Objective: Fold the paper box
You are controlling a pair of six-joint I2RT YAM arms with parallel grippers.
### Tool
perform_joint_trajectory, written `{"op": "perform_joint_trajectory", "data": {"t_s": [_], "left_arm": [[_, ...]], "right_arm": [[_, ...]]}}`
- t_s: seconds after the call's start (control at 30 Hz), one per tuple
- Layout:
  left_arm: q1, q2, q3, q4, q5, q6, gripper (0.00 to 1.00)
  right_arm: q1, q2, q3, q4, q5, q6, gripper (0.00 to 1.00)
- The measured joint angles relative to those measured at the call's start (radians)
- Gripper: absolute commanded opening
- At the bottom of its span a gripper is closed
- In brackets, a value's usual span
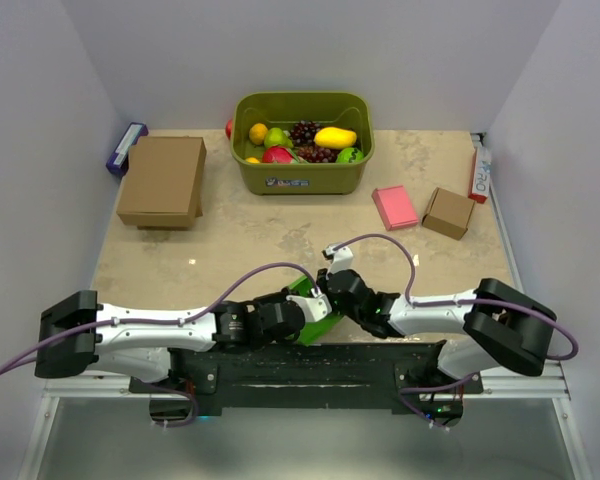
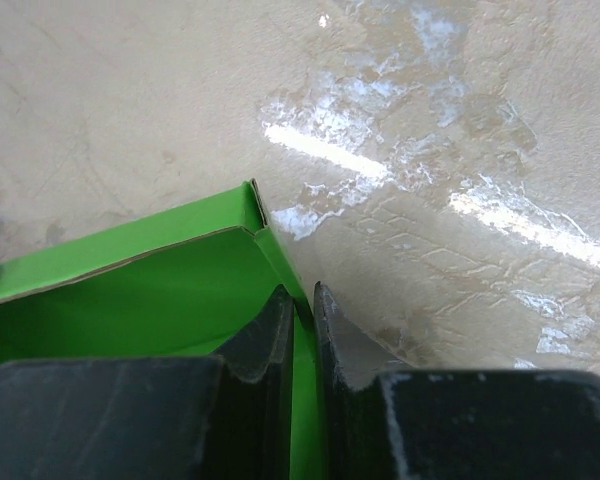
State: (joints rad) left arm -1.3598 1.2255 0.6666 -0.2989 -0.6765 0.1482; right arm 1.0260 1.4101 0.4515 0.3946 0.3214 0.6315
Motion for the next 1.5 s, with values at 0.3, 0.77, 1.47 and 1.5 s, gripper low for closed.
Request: {"op": "perform_joint_trajectory", "data": {"t_s": [0.3, 0.77, 1.47, 1.5], "left_arm": [[0.003, 0.0, -0.003, 0.006, -0.002, -0.006, 0.0], [0.11, 0.083, 0.04, -0.029, 0.022, -0.085, 0.0], [0.202, 0.324, 0.229, -0.183, 0.113, -0.544, 0.33], [0.202, 0.324, 0.229, -0.186, 0.124, -0.562, 0.41]], "right_arm": [[0.017, 0.018, 0.017, -0.01, 0.05, 0.035, 0.0], [-0.007, -0.13, 0.064, -0.26, 0.061, 0.069, 0.66], [-0.082, -0.383, 0.237, -0.738, 0.14, 0.202, 0.75], [-0.116, -0.383, 0.238, -0.742, 0.117, 0.201, 0.75]]}}
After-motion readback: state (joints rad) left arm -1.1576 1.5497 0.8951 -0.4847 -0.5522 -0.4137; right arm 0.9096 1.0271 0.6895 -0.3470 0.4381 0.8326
